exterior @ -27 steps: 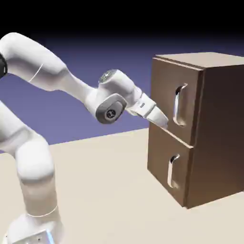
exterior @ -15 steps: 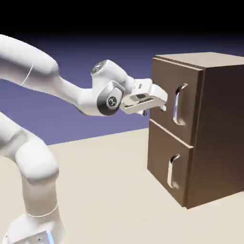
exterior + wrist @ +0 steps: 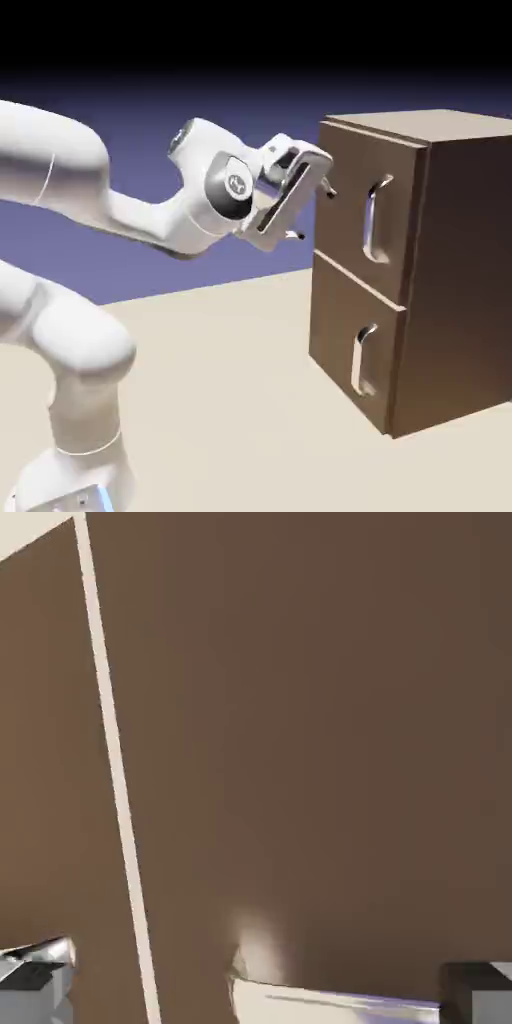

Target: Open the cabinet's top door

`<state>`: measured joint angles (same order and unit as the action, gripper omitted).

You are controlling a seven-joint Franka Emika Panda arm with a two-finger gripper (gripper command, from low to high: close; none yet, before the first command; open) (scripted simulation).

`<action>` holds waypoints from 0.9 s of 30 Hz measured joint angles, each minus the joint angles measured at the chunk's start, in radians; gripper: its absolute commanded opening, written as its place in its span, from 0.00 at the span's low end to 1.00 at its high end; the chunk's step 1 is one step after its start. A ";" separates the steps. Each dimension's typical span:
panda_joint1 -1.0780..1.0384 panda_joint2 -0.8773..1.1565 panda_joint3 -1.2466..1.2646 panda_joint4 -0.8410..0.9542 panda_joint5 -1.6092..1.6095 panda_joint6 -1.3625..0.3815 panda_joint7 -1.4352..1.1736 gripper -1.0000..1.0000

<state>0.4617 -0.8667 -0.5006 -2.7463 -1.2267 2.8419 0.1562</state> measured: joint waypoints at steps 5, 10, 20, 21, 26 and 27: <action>0.080 -0.053 -0.089 0.011 -0.217 -0.035 -0.104 1.00; 0.159 -0.105 -0.177 0.023 -0.435 -0.069 -0.207 1.00; 0.319 -0.210 -0.355 0.045 -0.870 -0.138 -0.415 1.00; 0.335 -0.221 -0.373 0.047 -0.913 -0.145 -0.435 1.00; 0.414 -0.274 -0.461 0.059 -1.131 -0.180 -0.539 1.00; 0.430 -0.284 -0.479 0.061 -1.174 -0.187 -0.560 1.00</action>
<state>0.8921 -1.1508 -0.9799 -2.6853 -2.4009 2.6552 -0.4035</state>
